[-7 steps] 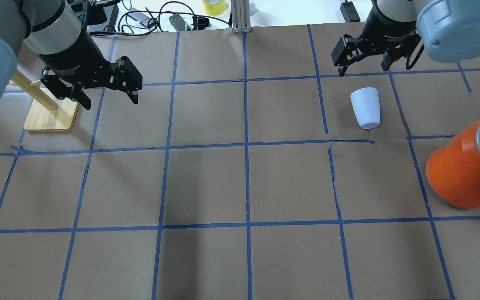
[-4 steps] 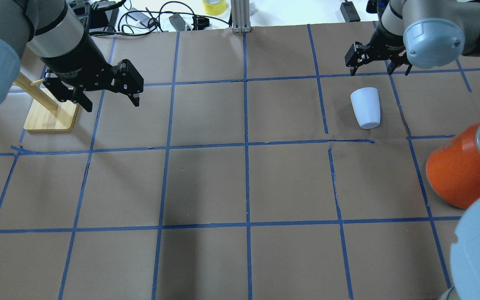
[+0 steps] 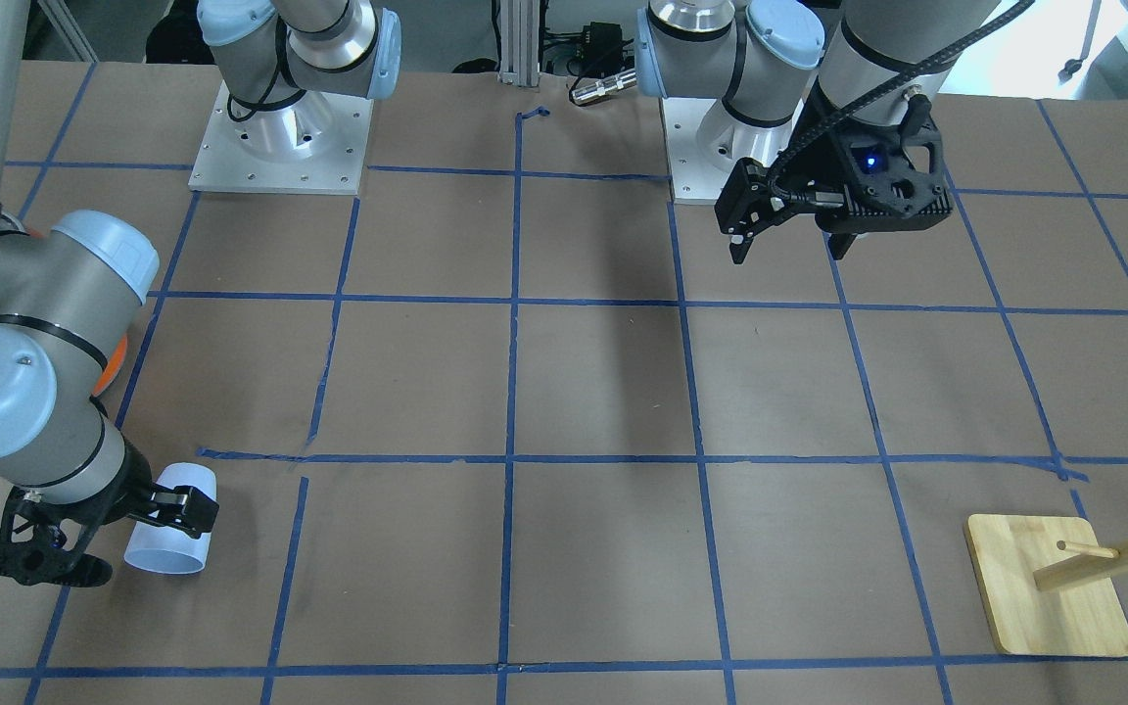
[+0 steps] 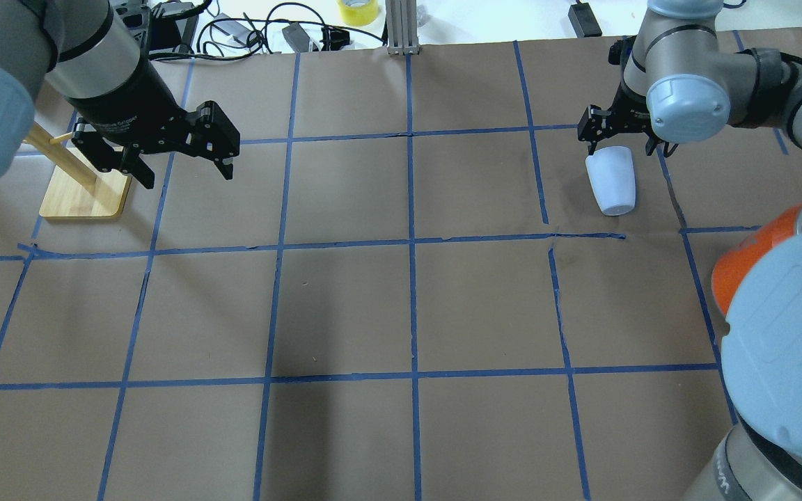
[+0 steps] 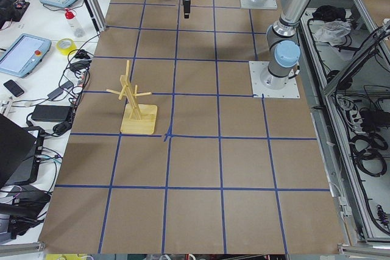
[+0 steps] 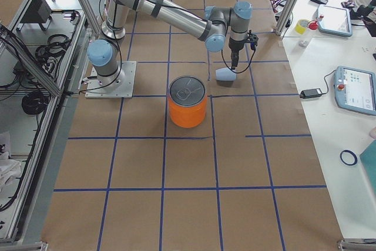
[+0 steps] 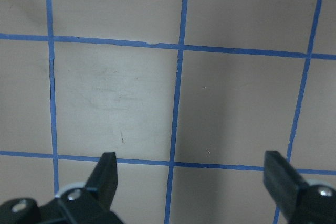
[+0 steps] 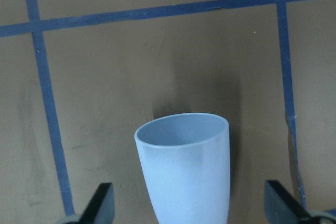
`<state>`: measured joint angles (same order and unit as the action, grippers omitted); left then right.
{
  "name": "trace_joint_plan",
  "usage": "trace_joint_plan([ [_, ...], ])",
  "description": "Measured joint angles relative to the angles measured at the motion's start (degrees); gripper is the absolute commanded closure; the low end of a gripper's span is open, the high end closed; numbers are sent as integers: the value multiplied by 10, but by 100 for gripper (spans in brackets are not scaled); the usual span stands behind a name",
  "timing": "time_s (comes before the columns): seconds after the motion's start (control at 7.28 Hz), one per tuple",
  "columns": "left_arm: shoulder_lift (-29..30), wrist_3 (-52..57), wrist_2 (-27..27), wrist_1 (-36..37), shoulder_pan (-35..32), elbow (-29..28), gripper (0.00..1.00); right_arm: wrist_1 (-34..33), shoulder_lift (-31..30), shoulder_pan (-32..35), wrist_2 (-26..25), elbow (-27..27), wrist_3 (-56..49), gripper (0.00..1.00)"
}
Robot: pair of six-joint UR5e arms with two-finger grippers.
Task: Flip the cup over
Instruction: 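Lower the right gripper over the white cup and grasp it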
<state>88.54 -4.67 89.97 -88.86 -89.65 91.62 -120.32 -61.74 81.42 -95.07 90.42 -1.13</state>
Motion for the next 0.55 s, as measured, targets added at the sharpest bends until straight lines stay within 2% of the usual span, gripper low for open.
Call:
trace_joint_plan([
  [0.55,1,0,0,-1,0,2,0,-88,26,-1,-1,49,-40,1],
])
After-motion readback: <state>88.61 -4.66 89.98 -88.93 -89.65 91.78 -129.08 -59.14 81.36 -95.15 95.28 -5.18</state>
